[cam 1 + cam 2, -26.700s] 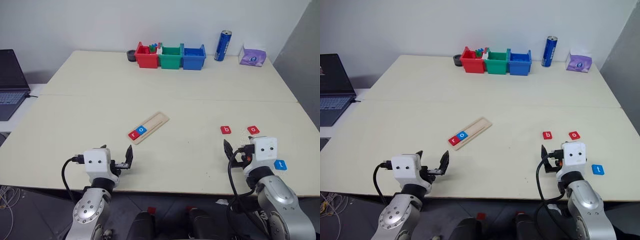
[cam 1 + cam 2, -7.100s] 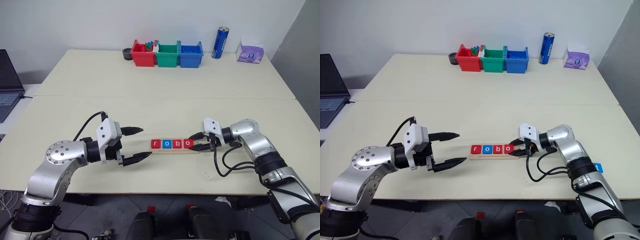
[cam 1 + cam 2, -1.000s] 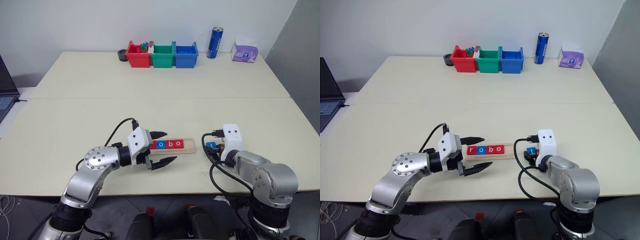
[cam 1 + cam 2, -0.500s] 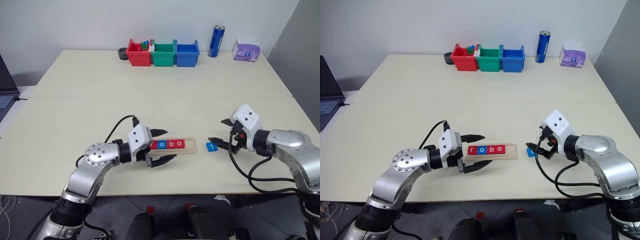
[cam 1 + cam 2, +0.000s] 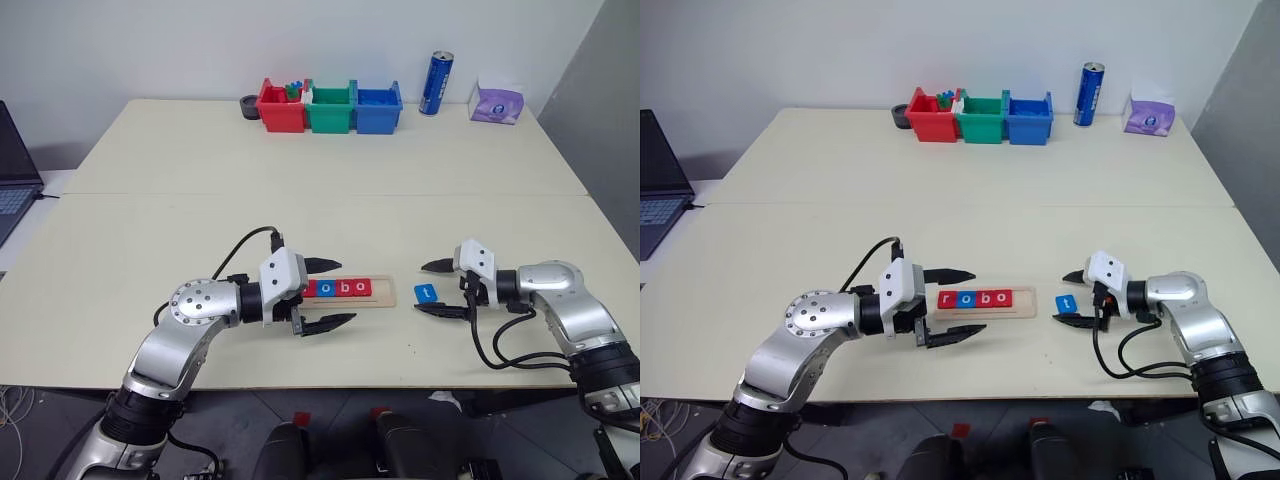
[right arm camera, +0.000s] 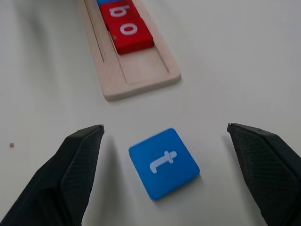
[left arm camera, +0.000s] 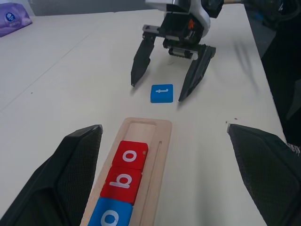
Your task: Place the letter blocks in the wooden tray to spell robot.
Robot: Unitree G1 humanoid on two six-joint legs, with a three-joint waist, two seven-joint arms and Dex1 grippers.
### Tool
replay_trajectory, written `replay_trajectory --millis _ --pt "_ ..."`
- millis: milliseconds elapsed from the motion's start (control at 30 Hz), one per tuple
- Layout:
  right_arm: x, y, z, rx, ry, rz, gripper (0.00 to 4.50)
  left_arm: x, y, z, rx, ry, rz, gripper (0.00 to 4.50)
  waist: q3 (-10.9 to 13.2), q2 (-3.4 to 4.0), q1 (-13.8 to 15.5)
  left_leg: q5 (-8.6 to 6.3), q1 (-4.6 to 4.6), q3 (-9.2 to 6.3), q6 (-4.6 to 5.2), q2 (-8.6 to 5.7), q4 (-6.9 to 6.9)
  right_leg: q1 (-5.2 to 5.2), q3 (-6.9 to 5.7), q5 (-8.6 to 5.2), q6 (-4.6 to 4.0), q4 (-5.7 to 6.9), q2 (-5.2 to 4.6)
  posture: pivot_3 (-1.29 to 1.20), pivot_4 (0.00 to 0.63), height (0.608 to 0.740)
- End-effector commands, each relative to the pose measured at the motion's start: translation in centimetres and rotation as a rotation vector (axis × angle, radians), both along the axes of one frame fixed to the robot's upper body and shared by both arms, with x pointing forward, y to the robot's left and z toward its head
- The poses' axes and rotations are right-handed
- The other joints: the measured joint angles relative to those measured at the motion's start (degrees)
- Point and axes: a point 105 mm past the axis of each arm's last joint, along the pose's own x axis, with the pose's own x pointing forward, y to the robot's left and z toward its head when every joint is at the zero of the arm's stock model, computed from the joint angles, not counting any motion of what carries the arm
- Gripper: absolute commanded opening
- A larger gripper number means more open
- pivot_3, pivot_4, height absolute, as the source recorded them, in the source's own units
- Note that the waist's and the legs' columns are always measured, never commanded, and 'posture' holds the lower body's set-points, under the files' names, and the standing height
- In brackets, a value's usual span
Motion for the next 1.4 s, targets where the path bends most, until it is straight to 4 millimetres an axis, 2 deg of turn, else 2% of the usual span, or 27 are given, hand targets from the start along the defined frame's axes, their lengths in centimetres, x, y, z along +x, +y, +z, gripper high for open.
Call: replay_trajectory --millis 33,233,267,333,567,700,833,933,1100,1400 --pt "0.1 0.0 0.5 -0.010 -0.040 0.039 4.47 -0.1 0.1 0.9 -0.006 -0.044 -0.015 4.50 0.0 0.00 0.1 0.00 0.00 0.00 0.00 0.00 0.00 0.00 0.00 0.01 -0.01 0.00 -0.01 0.00 0.150 0.740" --pt "0.1 -0.6 0.1 -0.019 -0.034 0.036 4.47 -0.1 -0.1 1.0 -0.002 -0.045 -0.021 4.50 0.0 0.00 0.3 0.00 0.01 -0.01 0.00 0.01 0.03 0.01 -0.01 0.01 -0.02 0.04 -0.02 0.00 0.150 0.740" --pt "0.1 -0.6 0.1 -0.017 -0.035 0.034 4.31 -0.1 -0.1 1.0 -0.003 -0.045 -0.022 4.50 0.0 0.00 0.3 0.00 0.02 -0.02 0.00 0.01 0.03 0.02 -0.01 0.01 -0.02 0.05 -0.02 0.00 0.150 0.740" --pt "0.2 -0.6 0.3 -0.011 -0.041 0.031 3.89 0.0 -0.1 1.0 -0.001 -0.047 -0.024 4.50 0.0 0.01 0.3 0.00 0.02 -0.01 0.00 0.01 0.03 0.02 -0.01 0.02 -0.03 0.05 -0.02 0.00 0.150 0.740" --pt "0.3 -0.9 0.5 -0.015 -0.048 0.029 1.44 0.0 0.1 1.0 0.002 -0.046 -0.023 4.50 0.0 0.01 0.3 0.00 0.03 -0.01 0.00 0.01 0.05 0.03 0.00 0.04 -0.06 0.06 -0.03 0.00 0.150 0.740" --pt "0.4 -0.3 1.7 0.007 -0.066 0.044 1.45 0.2 0.3 1.1 0.002 -0.048 -0.016 4.50 0.0 0.01 0.3 0.00 0.04 -0.01 0.00 0.01 0.05 0.03 0.00 0.05 -0.08 0.07 -0.03 0.00 0.150 0.740" --pt "0.6 2.3 3.7 0.067 -0.097 0.096 1.45 0.8 1.8 1.2 0.016 -0.058 0.024 4.50 0.0 0.01 0.1 0.00 0.09 0.00 0.00 0.01 0.04 0.03 0.02 0.06 -0.10 0.10 -0.01 0.00 0.150 0.740" --pt "0.7 4.5 4.5 0.095 -0.102 0.142 1.45 1.1 3.5 1.4 0.032 -0.057 0.048 4.50 0.0 0.02 0.1 0.00 0.12 -0.05 0.00 0.07 0.03 0.03 -0.02 0.05 -0.09 0.12 0.05 0.00 0.150 0.740" --pt "1.2 6.2 3.8 0.079 -0.089 0.189 1.45 1.8 5.7 1.8 0.036 -0.056 0.084 4.50 0.0 0.01 0.4 0.00 0.11 -0.04 0.00 0.05 0.03 0.03 -0.04 0.06 -0.12 0.11 0.00 0.00 0.150 0.740" --pt "1.2 5.8 2.4 0.024 -0.059 0.219 1.45 1.4 5.2 1.7 0.034 -0.054 0.057 4.50 0.0 0.01 0.6 0.00 -0.03 -0.02 -0.01 0.02 0.06 0.01 -0.07 0.09 -0.09 0.08 -0.34 0.00 0.150 0.740"
